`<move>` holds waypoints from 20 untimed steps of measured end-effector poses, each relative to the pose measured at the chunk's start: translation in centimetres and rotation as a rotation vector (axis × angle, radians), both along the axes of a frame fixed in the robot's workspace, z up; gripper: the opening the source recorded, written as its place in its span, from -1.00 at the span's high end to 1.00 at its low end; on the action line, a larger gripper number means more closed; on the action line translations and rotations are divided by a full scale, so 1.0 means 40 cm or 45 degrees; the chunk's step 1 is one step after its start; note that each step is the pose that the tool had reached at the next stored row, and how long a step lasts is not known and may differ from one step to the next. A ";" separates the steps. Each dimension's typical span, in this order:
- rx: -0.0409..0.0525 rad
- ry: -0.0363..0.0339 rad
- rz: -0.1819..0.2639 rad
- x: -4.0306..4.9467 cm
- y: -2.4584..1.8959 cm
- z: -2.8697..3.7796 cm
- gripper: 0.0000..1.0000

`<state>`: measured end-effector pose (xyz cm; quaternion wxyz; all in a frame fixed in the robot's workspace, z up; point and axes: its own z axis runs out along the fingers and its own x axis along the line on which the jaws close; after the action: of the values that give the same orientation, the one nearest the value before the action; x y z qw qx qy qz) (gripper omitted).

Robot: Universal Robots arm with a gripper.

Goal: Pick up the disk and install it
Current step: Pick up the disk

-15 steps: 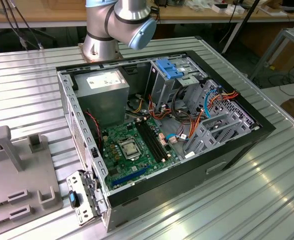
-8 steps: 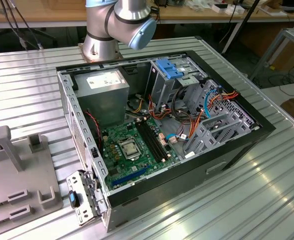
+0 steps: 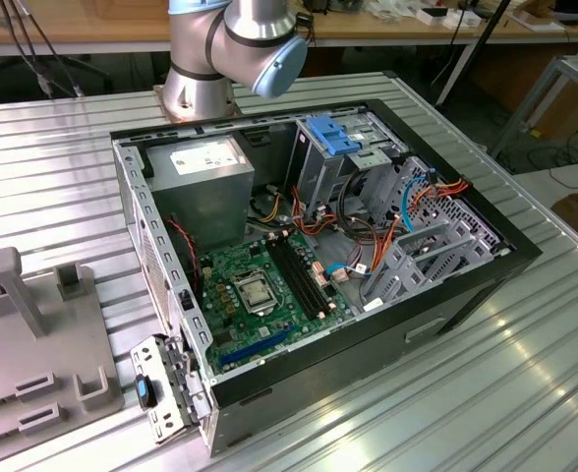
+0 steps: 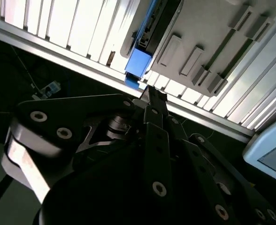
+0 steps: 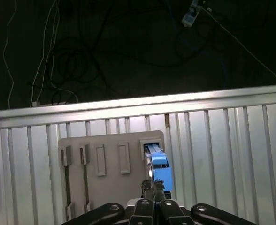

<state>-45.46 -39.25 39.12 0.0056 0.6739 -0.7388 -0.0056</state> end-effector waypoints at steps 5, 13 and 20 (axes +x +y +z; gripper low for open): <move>-0.017 -0.0094 0.067 0.000 0.000 -0.004 0.79; -0.025 -0.0158 0.158 0.024 0.016 -0.026 0.79; -0.027 -0.0303 0.147 0.025 0.017 -0.055 0.16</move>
<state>-44.45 -38.57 36.91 0.0043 0.7152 -0.6988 0.0106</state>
